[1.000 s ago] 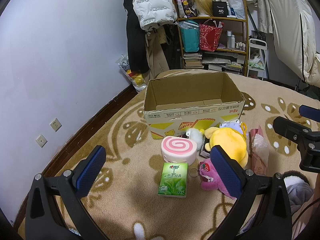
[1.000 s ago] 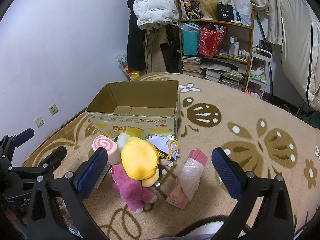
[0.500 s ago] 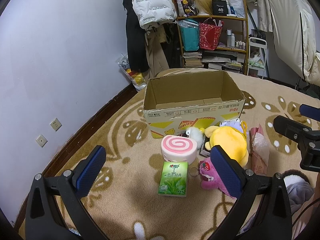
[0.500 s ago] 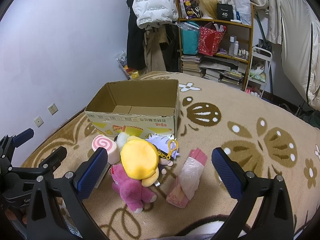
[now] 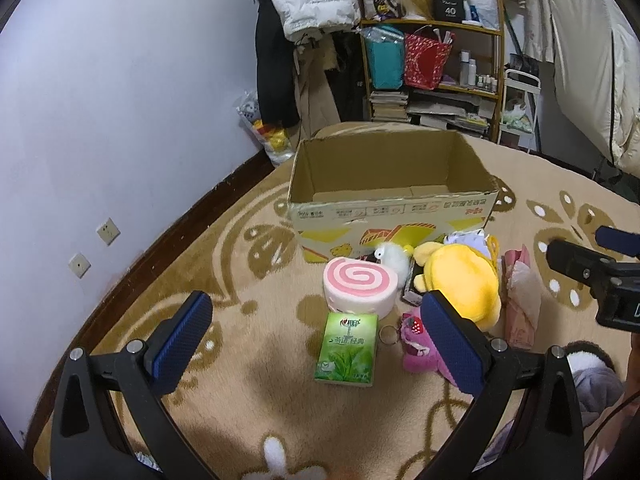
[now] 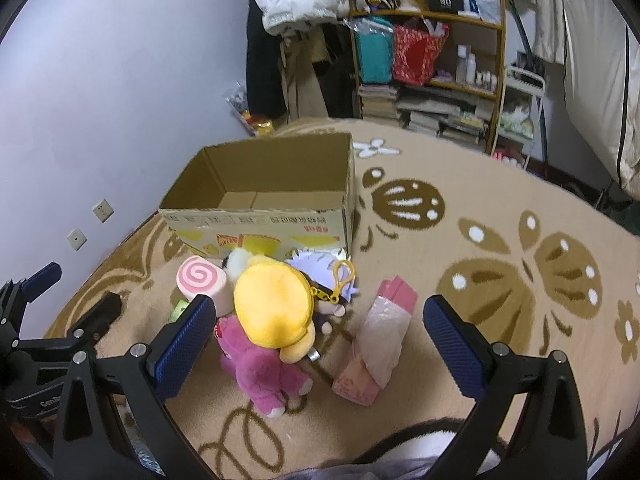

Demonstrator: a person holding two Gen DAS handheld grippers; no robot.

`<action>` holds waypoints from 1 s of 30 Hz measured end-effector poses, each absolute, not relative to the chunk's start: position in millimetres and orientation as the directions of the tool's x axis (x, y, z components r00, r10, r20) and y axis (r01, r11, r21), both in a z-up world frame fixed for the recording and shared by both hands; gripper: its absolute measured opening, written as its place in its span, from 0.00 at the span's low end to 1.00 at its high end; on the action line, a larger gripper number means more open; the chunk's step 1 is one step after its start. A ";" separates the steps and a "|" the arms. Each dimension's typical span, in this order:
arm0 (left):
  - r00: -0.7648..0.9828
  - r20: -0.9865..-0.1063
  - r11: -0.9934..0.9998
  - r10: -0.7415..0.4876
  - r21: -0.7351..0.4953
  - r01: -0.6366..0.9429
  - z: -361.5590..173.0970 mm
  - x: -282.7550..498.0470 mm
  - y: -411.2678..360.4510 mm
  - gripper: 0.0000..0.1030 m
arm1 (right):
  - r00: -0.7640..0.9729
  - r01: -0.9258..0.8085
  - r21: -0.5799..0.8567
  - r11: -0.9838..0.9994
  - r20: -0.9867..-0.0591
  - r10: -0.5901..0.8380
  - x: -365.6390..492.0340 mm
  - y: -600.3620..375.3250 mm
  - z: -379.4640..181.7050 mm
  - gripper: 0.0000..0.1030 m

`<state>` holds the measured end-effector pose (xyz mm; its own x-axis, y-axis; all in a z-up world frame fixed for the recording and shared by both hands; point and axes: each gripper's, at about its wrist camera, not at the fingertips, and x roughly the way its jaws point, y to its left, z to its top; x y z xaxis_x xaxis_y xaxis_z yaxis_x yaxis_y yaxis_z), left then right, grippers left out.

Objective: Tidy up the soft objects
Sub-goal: 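Grasp the green tissue pack with left tool while right tool grasps pink tissue bag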

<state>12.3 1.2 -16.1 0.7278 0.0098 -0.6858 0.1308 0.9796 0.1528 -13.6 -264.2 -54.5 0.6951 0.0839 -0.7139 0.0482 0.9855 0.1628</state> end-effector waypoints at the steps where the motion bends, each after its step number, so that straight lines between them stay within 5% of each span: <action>1: 0.717 -0.697 0.980 0.014 0.150 0.126 -17.8 15.4 1.9 1.00 | 0.685 0.061 0.167 0.984 -0.724 0.081 -12.6 -266.7 -57.7 1.00; 11: 0.516 -0.856 0.995 0.026 0.069 0.065 -64.3 60.4 17.4 1.00 | 0.572 0.176 0.194 0.965 -0.818 0.060 8.4 -286.9 -76.0 1.00; 20: 0.420 -0.906 0.993 0.047 0.088 0.081 -95.5 83.5 10.1 1.00 | 0.483 0.269 0.205 0.941 -0.874 0.053 21.3 -302.6 -95.8 1.00; 30: 0.333 -0.940 0.987 0.070 0.115 0.116 -129.0 98.7 4.2 1.00 | 0.378 0.330 0.211 0.920 -0.923 0.076 38.9 -310.7 -132.4 0.85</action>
